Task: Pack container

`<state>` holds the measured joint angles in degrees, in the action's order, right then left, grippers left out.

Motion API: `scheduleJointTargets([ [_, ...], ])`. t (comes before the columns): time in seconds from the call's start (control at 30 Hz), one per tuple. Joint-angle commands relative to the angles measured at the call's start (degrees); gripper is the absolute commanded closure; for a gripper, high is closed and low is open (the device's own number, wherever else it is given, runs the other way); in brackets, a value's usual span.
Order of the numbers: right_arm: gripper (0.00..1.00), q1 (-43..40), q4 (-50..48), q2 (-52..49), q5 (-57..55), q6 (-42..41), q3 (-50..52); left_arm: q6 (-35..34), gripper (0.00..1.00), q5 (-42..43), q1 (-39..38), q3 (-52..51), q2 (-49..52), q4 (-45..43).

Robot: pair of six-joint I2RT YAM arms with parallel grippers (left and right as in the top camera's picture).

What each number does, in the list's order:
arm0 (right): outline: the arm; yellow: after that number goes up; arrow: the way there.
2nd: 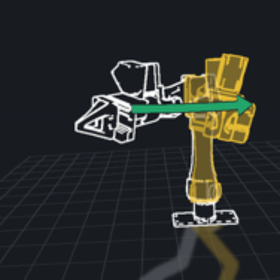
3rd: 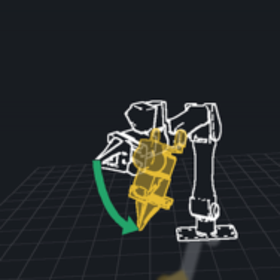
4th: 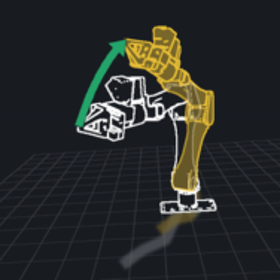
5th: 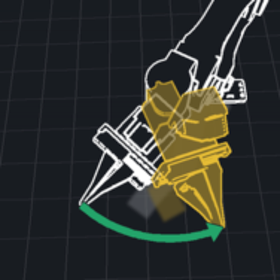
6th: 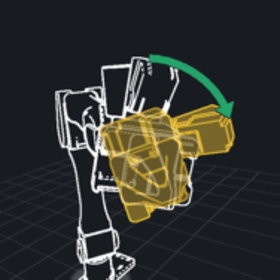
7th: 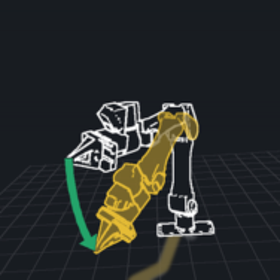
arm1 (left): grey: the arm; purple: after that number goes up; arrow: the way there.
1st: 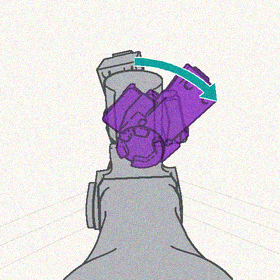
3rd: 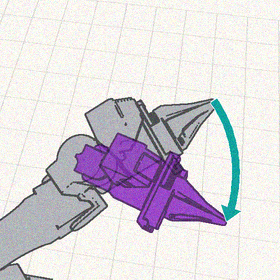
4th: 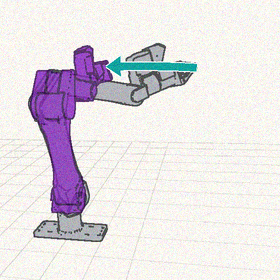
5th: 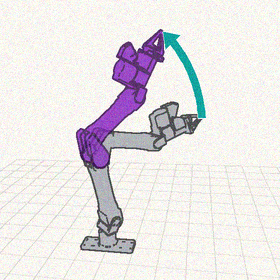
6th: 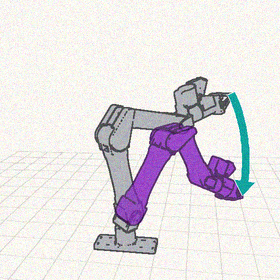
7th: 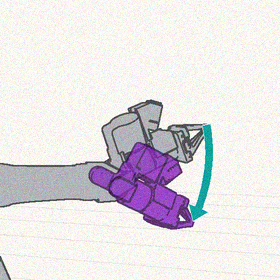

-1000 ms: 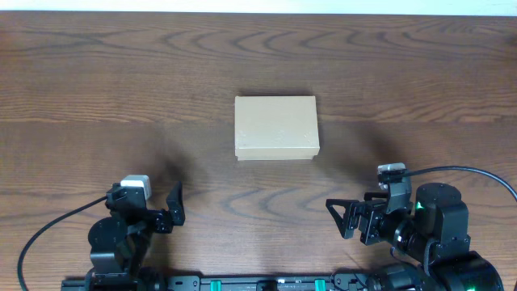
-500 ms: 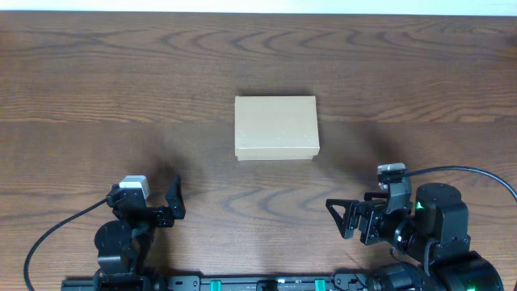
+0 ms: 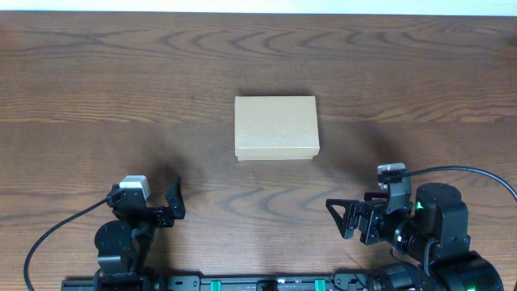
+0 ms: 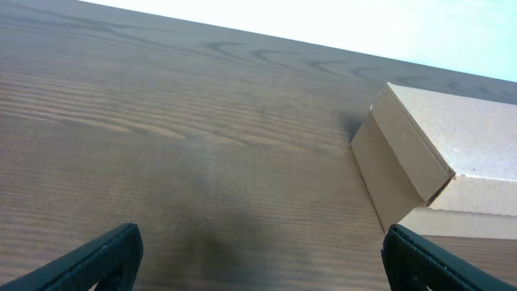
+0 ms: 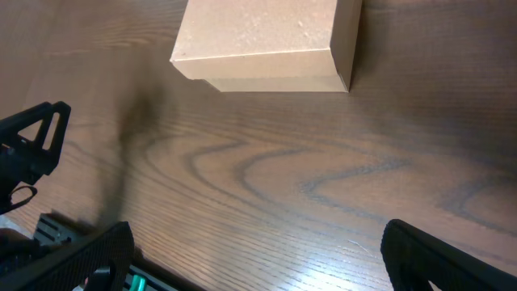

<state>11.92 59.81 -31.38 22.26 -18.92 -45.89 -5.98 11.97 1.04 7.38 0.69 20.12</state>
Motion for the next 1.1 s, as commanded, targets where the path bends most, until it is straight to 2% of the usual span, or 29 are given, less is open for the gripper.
scheduleJointTargets([
  [0.0, 0.01, 0.5, 0.0, 0.2, 0.2, -0.6, 0.3, 0.6, 0.05, -0.5, 0.3, -1.3, -0.4, 0.0],
  [0.27, 0.01, 0.5, 0.0, 0.3, 0.0, -0.3, 0.3, 0.7, 0.05, -0.5, 0.3, -1.3, -0.4, -0.1],
  [0.37, 0.01, 0.7, -0.6, 0.4, -5.7, 1.4, 0.4, 0.6, 0.05, -0.5, 0.3, -1.3, -0.4, 0.0],
  [0.5, 0.01, 4.1, -7.0, 4.7, -14.7, 1.4, 3.4, 0.7, 0.05, -0.5, 0.3, -1.3, -0.4, 0.0],
  [0.67, 0.01, 8.7, -18.5, 14.9, -21.8, 1.4, 15.0, 0.7, 0.05, -0.5, 0.3, -1.3, -0.4, 0.0],
  [0.8, 0.01, 10.4, -28.2, 21.4, -23.0, 1.4, 26.5, 0.6, 0.05, -0.5, 0.3, -1.3, -0.4, -0.1],
  [1.07, 0.01, 12.3, -37.3, 30.5, -22.9, 0.7, 39.3, 0.6, 0.04, -0.5, 0.3, -1.3, -0.4, 0.0],
])
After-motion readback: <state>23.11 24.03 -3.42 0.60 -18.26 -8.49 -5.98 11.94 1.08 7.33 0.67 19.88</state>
